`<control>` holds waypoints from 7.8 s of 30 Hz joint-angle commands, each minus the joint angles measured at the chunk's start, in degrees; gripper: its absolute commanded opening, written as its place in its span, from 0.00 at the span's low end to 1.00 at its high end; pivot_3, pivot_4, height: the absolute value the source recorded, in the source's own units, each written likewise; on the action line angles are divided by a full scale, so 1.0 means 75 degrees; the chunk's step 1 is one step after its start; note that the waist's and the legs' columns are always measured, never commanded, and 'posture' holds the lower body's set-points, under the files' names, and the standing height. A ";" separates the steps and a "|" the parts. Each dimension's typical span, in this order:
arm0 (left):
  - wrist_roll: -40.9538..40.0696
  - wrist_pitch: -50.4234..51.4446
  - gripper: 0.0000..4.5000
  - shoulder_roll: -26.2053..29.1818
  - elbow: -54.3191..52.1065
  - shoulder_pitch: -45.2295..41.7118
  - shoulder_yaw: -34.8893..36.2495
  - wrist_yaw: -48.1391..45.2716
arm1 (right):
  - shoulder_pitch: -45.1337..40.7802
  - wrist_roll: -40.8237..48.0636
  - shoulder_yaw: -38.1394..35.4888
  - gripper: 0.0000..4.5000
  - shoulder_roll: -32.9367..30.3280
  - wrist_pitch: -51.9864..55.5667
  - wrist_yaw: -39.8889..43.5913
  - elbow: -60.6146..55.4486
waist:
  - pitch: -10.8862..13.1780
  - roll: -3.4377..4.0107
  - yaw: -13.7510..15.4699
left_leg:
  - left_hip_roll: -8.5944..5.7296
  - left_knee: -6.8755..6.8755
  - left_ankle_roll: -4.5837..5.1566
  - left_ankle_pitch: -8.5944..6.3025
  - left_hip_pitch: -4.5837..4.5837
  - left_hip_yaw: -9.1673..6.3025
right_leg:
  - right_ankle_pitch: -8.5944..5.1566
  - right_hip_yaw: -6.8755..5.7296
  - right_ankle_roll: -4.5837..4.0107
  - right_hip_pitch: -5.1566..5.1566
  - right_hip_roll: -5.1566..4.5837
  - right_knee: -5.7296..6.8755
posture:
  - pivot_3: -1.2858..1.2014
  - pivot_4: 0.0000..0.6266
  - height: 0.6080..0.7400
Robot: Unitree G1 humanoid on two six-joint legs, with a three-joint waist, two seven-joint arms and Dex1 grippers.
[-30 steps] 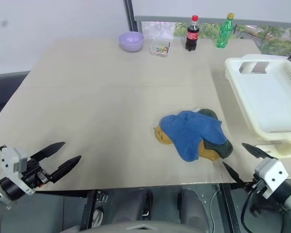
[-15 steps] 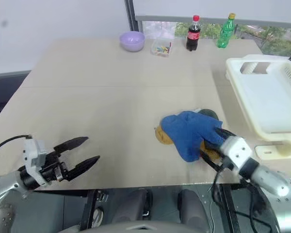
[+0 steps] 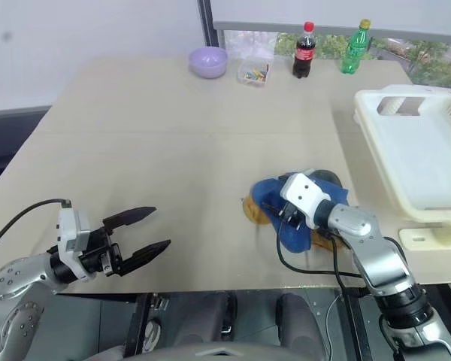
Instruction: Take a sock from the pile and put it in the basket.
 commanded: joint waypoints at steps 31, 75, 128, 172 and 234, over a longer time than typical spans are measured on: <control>-0.0482 -0.0358 1.00 -0.0106 -0.0228 0.0430 0.0363 -0.0475 | -0.0838 -0.0145 0.0342 0.02 0.0600 -0.0279 0.0545 0.0237 | 0.0001 0.0001 -0.0023 | 0.0000 0.0000 0.0000 0.0000 0.0004 0.0002 | 0.0001 0.0003 0.0000 0.0000 0.0002 0.0002 | 0.52 0.24 1.00; 0.1903 0.2104 0.56 0.0338 0.2058 -0.2315 -0.1454 0.3003 | -0.3005 -0.0616 0.1414 0.22 0.3068 0.0662 0.1324 0.3686 | 0.0013 0.0012 -0.0406 | -0.0026 -0.0047 -0.0026 0.0003 0.0034 -0.0021 | 0.0025 0.0007 0.0018 -0.0015 0.0002 0.0045 | 0.52 0.24 1.00; 0.1052 0.3046 0.00 0.0253 -0.0413 -0.0324 0.0243 0.2807 | -0.3427 0.0061 0.2163 0.00 0.2693 0.1691 0.2485 0.3574 | 0.0010 0.0017 -0.0383 | -0.0064 -0.0057 -0.0054 -0.0007 -0.0018 -0.0102 | 0.0023 -0.0044 0.0013 -0.0037 -0.0086 0.0011 | 0.52 0.24 1.00; -0.1170 0.2344 0.99 0.0567 -0.0844 -0.1430 0.0077 0.0588 | -0.0589 0.0558 -0.1223 0.78 -0.0589 0.3289 0.0256 -0.0974 | 0.0016 0.0021 -0.0180 | -0.0050 -0.0037 -0.0032 0.0011 -0.0023 -0.0101 | 0.0001 -0.0062 -0.0016 -0.0010 -0.0047 0.0005 | 0.52 0.24 1.00; 0.1274 0.2614 1.00 0.0076 0.1868 -0.2949 -0.0360 0.3736 | -0.4410 -0.0662 0.0829 0.54 0.3232 0.0809 0.1090 0.4536 | 0.0031 0.0032 -0.0219 | -0.0032 -0.0039 -0.0082 0.0014 -0.0015 -0.0100 | 0.0021 -0.0044 0.0008 -0.0028 0.0021 0.0035 | 0.52 0.24 1.00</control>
